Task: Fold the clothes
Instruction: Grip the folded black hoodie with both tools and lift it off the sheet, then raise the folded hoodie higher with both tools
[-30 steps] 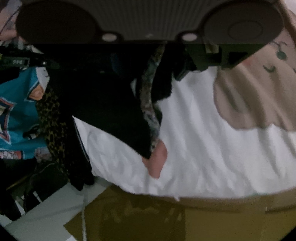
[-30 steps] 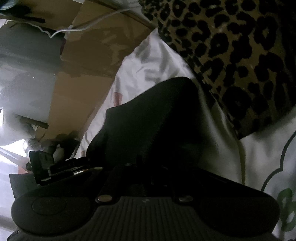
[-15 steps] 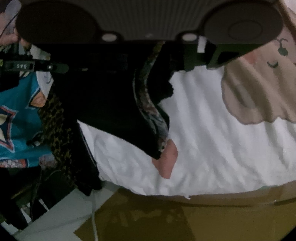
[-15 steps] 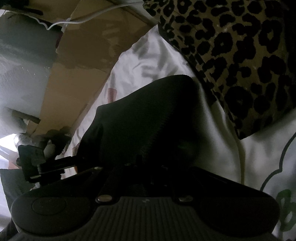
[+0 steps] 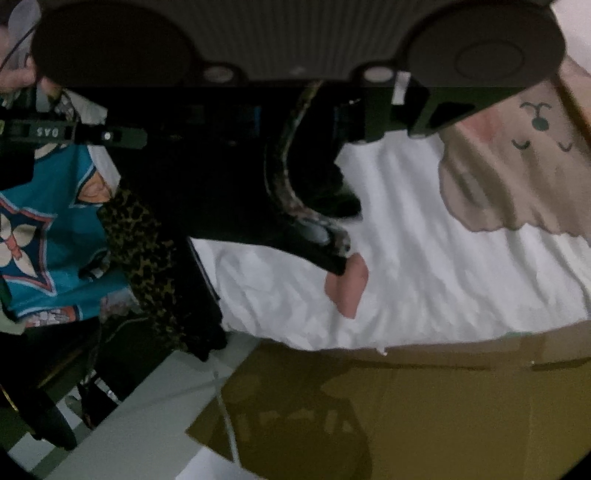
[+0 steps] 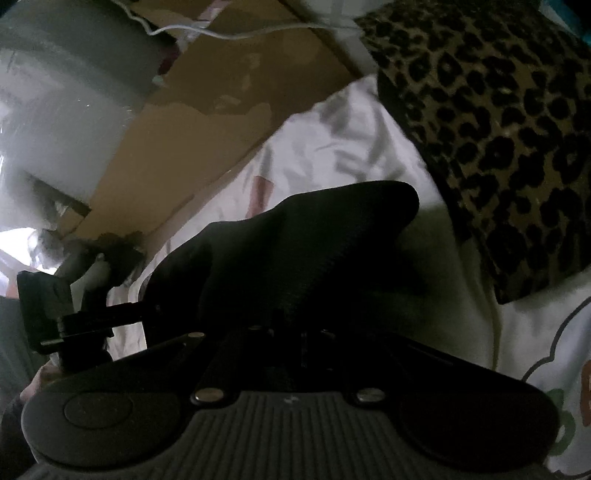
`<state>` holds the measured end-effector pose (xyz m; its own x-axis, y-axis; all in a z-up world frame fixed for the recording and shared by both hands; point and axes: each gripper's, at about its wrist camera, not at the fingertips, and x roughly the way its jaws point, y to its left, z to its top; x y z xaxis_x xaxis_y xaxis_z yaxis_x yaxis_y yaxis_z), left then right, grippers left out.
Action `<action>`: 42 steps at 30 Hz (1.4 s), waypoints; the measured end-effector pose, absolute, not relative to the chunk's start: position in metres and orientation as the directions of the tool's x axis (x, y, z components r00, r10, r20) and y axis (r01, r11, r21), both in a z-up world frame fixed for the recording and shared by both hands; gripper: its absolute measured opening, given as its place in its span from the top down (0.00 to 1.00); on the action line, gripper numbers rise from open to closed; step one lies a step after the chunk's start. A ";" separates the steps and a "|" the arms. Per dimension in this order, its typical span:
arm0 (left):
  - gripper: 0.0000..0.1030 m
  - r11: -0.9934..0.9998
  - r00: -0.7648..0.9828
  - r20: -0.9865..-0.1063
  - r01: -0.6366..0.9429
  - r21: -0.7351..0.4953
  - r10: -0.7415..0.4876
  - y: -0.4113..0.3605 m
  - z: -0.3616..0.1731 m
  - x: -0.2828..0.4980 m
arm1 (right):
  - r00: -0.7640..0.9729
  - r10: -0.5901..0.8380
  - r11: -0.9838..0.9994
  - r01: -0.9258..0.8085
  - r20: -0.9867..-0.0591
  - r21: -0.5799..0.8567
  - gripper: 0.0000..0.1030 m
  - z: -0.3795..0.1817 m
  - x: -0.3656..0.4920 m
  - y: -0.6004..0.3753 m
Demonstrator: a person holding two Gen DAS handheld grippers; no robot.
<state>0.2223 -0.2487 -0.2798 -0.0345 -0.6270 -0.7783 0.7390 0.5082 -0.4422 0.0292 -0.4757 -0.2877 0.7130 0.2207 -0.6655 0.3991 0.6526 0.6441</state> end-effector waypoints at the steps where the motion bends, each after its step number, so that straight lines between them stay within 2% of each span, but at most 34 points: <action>1: 0.68 0.508 -0.029 -0.777 0.741 -0.439 -0.629 -0.247 -0.276 0.220 | 0.714 0.217 0.662 0.394 -0.666 0.637 0.94 -0.284 0.029 -0.474; 19: 0.68 0.530 0.161 -0.730 0.789 -0.310 -0.665 -0.218 -0.202 0.172 | 0.773 0.117 0.842 0.255 -0.623 0.475 0.94 -0.200 0.027 -0.430; 26: 0.68 0.548 0.200 -0.691 0.769 -0.329 -0.695 -0.209 -0.175 0.164 | 0.802 0.066 0.863 0.253 -0.594 0.437 0.94 -0.169 0.024 -0.418; 42: 0.68 0.500 0.260 -0.591 0.817 -0.288 -0.764 -0.231 -0.109 0.131 | 0.864 -0.067 0.903 0.265 -0.499 0.339 0.94 -0.099 0.005 -0.429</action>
